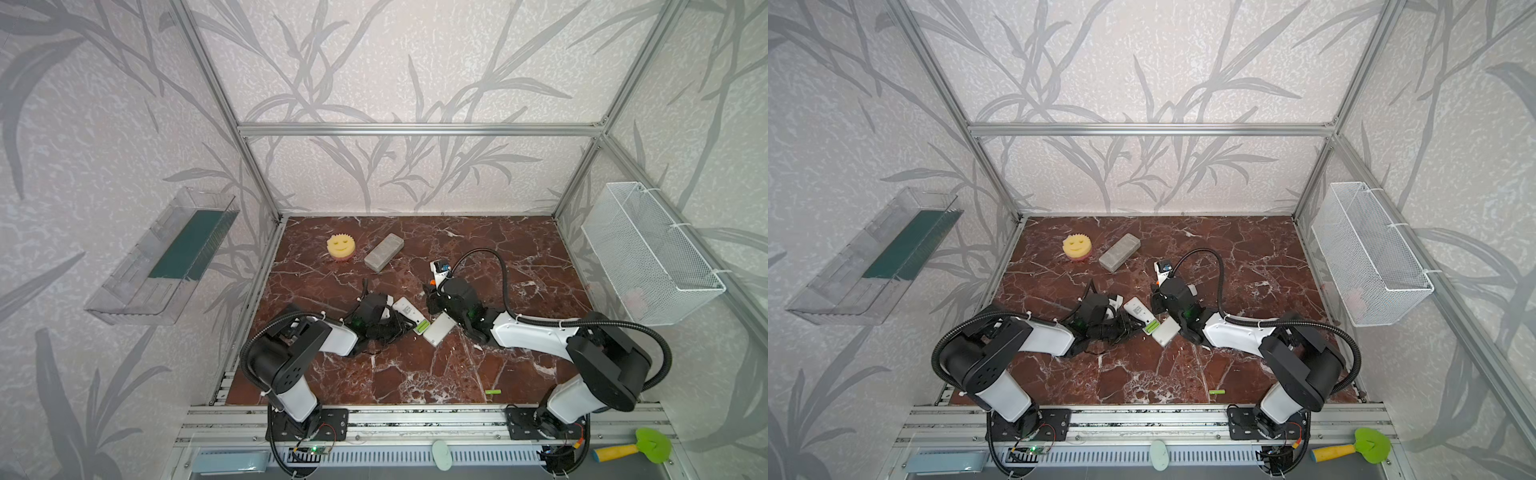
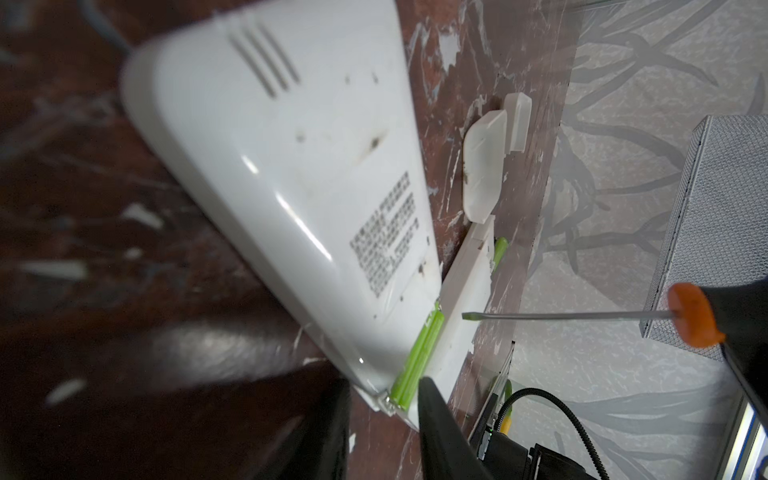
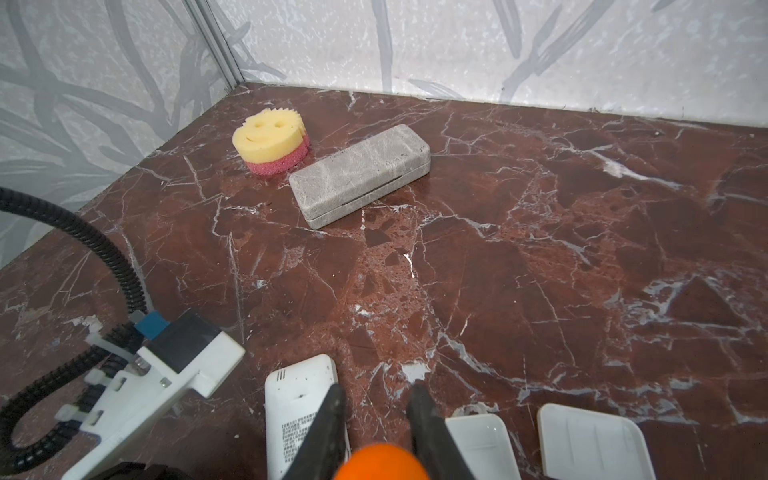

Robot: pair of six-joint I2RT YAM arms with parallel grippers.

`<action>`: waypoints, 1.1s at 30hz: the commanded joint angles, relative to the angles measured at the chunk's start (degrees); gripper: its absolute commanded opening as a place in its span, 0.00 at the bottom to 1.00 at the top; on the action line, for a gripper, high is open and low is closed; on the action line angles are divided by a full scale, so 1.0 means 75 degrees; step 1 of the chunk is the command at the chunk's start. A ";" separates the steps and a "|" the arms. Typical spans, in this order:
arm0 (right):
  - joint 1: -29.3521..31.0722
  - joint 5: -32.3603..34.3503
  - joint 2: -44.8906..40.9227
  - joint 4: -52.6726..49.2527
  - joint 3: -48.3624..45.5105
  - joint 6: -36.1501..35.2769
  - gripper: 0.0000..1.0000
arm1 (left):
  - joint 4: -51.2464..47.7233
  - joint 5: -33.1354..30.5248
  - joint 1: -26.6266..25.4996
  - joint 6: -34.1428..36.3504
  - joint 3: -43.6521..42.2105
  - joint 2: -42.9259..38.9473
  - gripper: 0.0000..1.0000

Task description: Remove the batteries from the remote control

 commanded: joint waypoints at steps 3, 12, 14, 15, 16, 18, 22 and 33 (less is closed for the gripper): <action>0.0040 0.0161 0.0268 0.0725 0.0034 -0.0022 0.00 | -0.0736 -0.0338 -0.0025 -0.0092 -0.0152 0.0329 0.32; 0.0045 0.0040 0.0338 0.0713 -0.0092 0.0100 0.00 | -0.0654 -0.0338 -0.0023 -0.0130 -0.0209 0.0343 0.32; 0.0046 0.0014 0.0300 0.0712 -0.0140 0.0054 0.00 | -0.0633 -0.0348 -0.0025 -0.0130 -0.0222 0.0366 0.31; 0.0046 -0.0014 0.0262 0.0712 -0.0156 0.0008 0.00 | -0.0603 -0.0350 -0.0026 -0.0141 -0.0230 0.0383 0.31; 0.0044 -0.0052 0.0232 0.0728 -0.0178 -0.0029 0.00 | -0.0566 -0.0350 -0.0023 -0.0158 -0.0245 0.0404 0.31; 0.0046 -0.0140 0.0176 0.0740 -0.0227 -0.0129 0.00 | -0.0476 -0.0341 -0.0025 -0.0209 -0.0266 0.0450 0.31; 0.0028 -0.0306 0.0144 0.0790 -0.0322 -0.0242 0.00 | -0.0397 -0.0339 -0.0026 -0.0268 -0.0278 0.0495 0.31; -0.0408 -0.1366 0.0201 0.1243 -0.0596 0.0080 0.00 | -0.0338 -0.0373 -0.0026 -0.0300 -0.0273 0.0617 0.30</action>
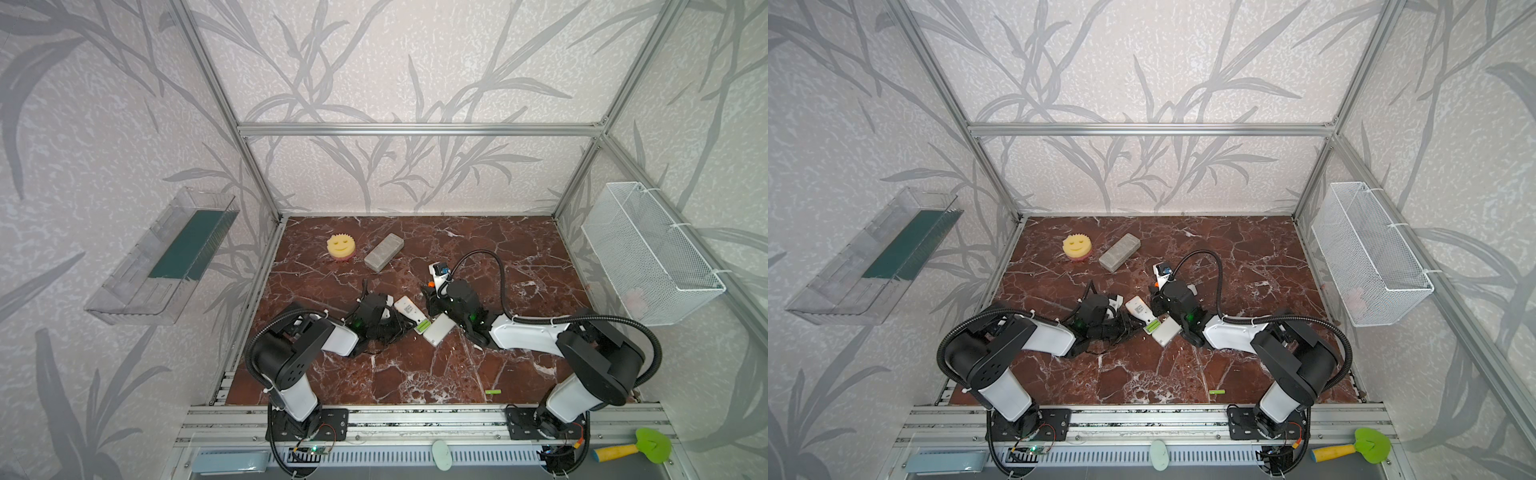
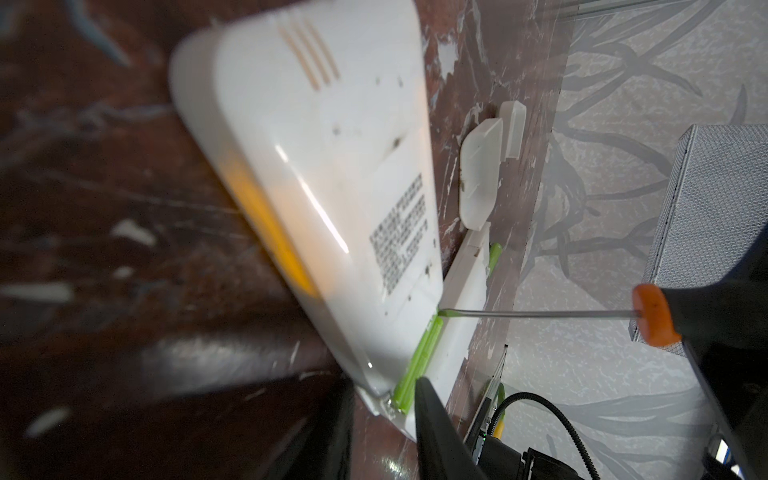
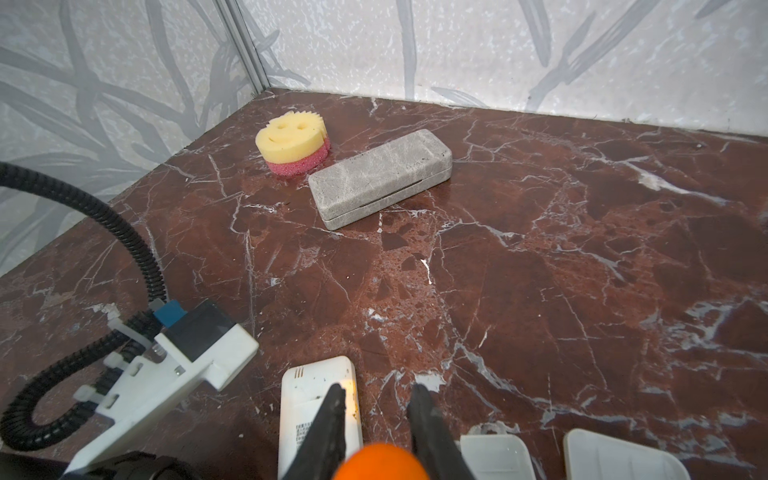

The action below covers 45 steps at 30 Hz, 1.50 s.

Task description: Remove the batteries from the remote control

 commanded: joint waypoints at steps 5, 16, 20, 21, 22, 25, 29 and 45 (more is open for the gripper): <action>-0.0403 -0.1076 0.0105 0.0598 -0.0339 0.0778 0.00 | -0.0623 -0.0370 -0.0023 -0.0191 -0.0204 0.0534 0.29; -0.0650 -0.1478 0.1008 0.2480 -0.0671 0.2406 0.00 | -0.0379 -0.0405 -0.0037 -0.0327 -0.0390 0.0585 0.27; -0.0647 -0.1297 0.0795 0.2368 -0.0668 0.2373 0.00 | -0.0385 -0.0405 -0.0047 -0.0327 -0.0392 0.0539 0.26; -0.0650 -0.1236 0.0782 0.2274 -0.0683 0.2299 0.00 | -0.0390 -0.0405 -0.0048 -0.0327 -0.0402 0.0539 0.26; -0.0650 -0.1178 0.0545 0.2192 -0.0693 0.2267 0.00 | -0.0390 -0.0405 -0.0049 -0.0336 -0.0396 0.0539 0.26; -0.0647 -0.0963 0.0350 0.2036 -0.0752 0.2307 0.00 | -0.0379 -0.0411 -0.0078 -0.0346 -0.0387 0.0540 0.26; -0.0650 -0.0610 0.0413 0.2093 -0.0794 0.2721 0.00 | -0.0327 -0.0417 -0.0141 -0.0380 -0.0390 0.0563 0.25; -0.0609 -0.0781 0.0234 0.2176 -0.0946 0.3114 0.00 | -0.0292 -0.0370 -0.0223 -0.0386 -0.0293 0.0539 0.25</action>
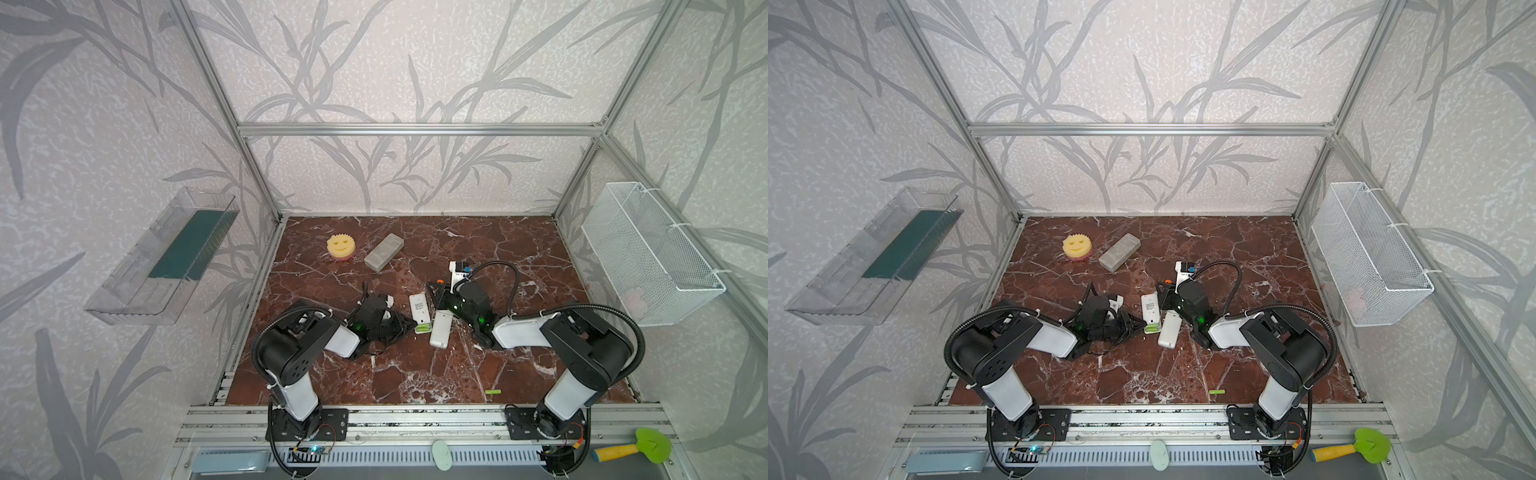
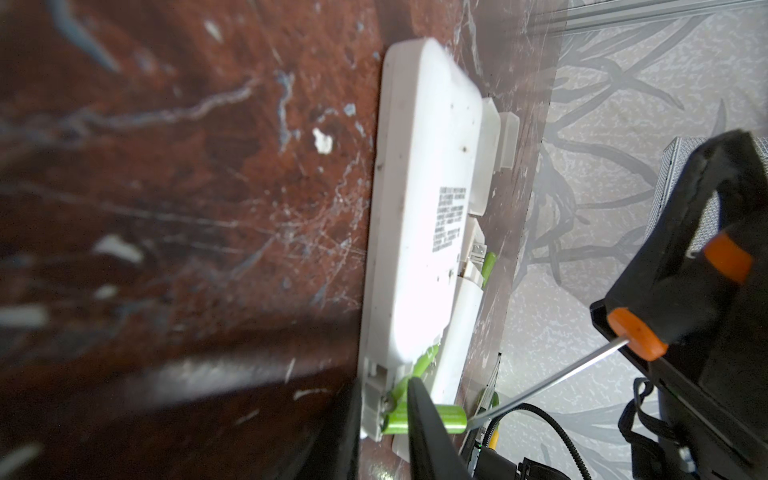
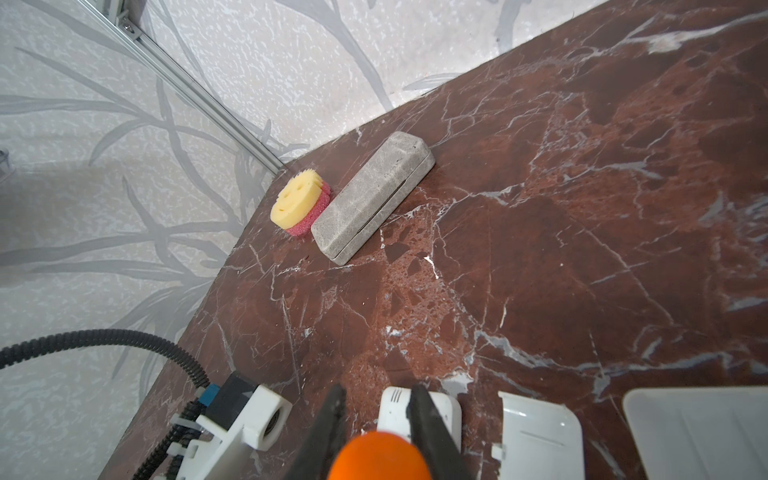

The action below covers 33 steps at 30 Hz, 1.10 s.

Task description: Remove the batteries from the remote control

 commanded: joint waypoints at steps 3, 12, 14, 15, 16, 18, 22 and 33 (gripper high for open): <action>0.0223 -0.0090 -0.0694 -0.0395 -0.0216 -0.0260 0.00 | -0.0963 -0.0175 -0.0108 -0.0094 -0.0134 0.0315 0.25; 0.0506 0.0097 -0.0841 -0.1420 -0.0055 -0.0679 0.00 | -0.0982 -0.0176 -0.0116 -0.0093 -0.0106 0.0277 0.24; 0.0550 0.0106 -0.0804 -0.1533 -0.0004 -0.0724 0.00 | -0.0996 -0.0186 -0.0108 -0.0081 -0.0124 0.0243 0.24; 0.0575 0.0119 -0.0811 -0.1560 0.0013 -0.0755 0.00 | -0.1017 -0.0186 -0.0116 -0.0083 -0.0127 0.0215 0.25; 0.0605 0.0148 -0.0822 -0.1590 0.0029 -0.0778 0.00 | -0.1041 -0.0198 -0.0113 -0.0072 -0.0141 0.0183 0.24; 0.0696 0.0227 -0.0847 -0.1746 0.0122 -0.0885 0.00 | -0.1067 -0.0210 -0.0105 -0.0059 -0.0153 0.0138 0.24; 0.0941 0.0536 -0.0952 -0.2356 0.0419 -0.1320 0.00 | -0.1065 -0.0198 -0.0110 -0.0042 -0.0177 0.0093 0.24; 0.0883 0.1661 -0.0417 -0.3729 0.2151 -0.3128 0.00 | -0.2232 -0.0308 -0.0099 0.0576 -0.0004 -0.0756 0.25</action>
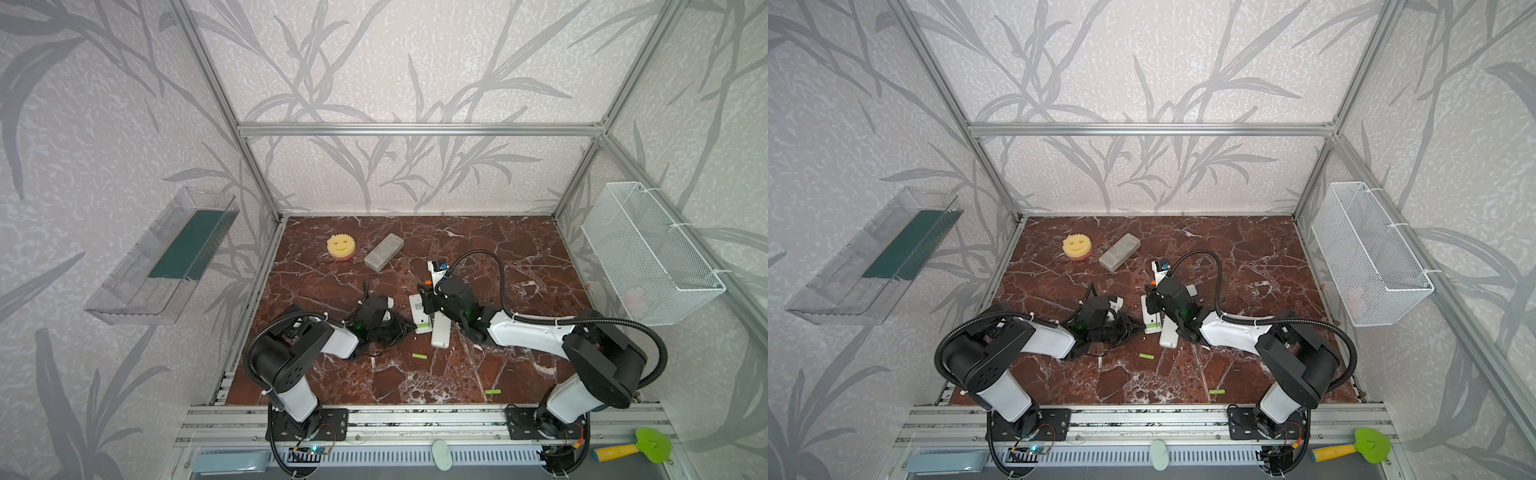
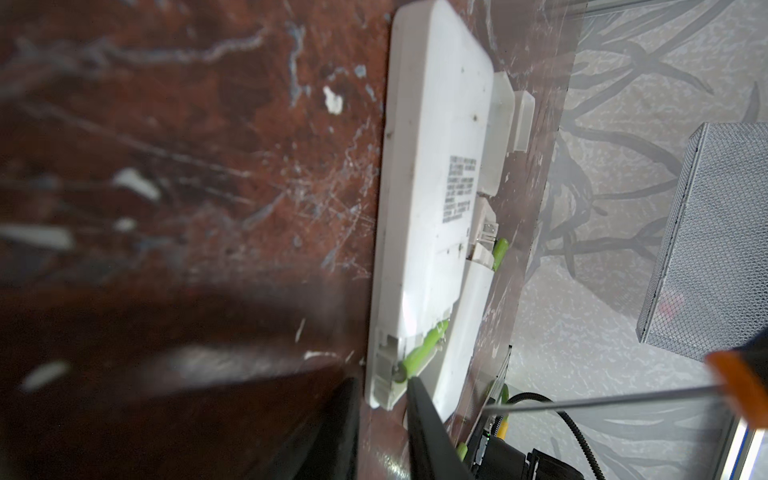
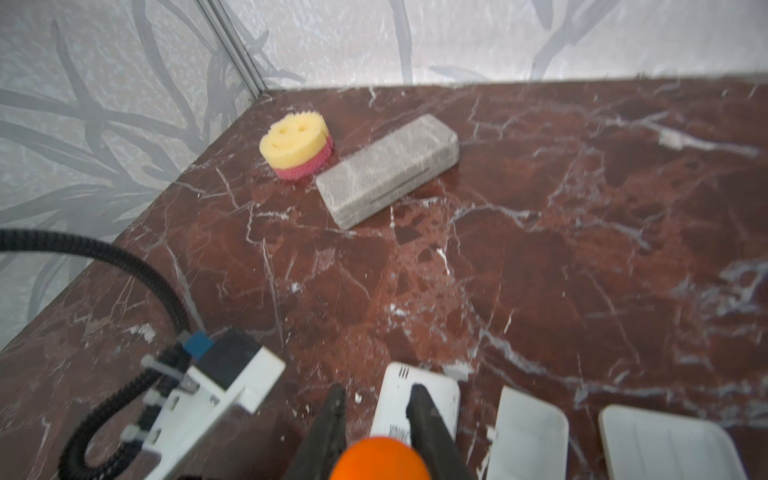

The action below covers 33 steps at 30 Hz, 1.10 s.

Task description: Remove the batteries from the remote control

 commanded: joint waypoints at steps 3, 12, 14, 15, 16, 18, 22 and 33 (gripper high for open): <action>-0.0141 0.0634 0.0693 -0.0647 0.1063 -0.1136 0.00 | -0.2084 -0.0410 -0.0025 0.0730 0.0190 -0.0698 0.26; -0.0471 0.0997 0.1769 -0.1124 0.2082 -0.1642 0.00 | -0.4450 -0.1265 -0.0015 0.1976 0.0682 -0.2207 0.31; -0.0507 0.1048 0.1913 -0.1211 0.2247 -0.1700 0.00 | -0.4671 -0.1405 0.0010 0.2116 0.0681 -0.2422 0.32; -0.0519 0.1053 0.2014 -0.1246 0.2348 -0.1718 0.00 | -0.4744 -0.1465 0.0033 0.2159 0.0681 -0.2511 0.32; -0.0520 0.1040 0.2122 -0.1254 0.2430 -0.1749 0.00 | -0.4789 -0.1520 0.0054 0.2194 0.0664 -0.2580 0.32; -0.0531 0.0953 0.2333 -0.1184 0.2533 -0.1734 0.00 | -0.4819 -0.1557 0.0088 0.2218 0.0613 -0.2689 0.32; -0.0525 0.0543 0.2685 -0.1025 0.2734 -0.1553 0.00 | -0.4848 -0.1596 0.0162 0.2202 0.0498 -0.2840 0.32; -0.0398 -0.0585 0.3008 -0.0907 0.3183 -0.1286 0.00 | -0.5030 -0.1910 0.0286 0.2213 0.0191 -0.3432 0.32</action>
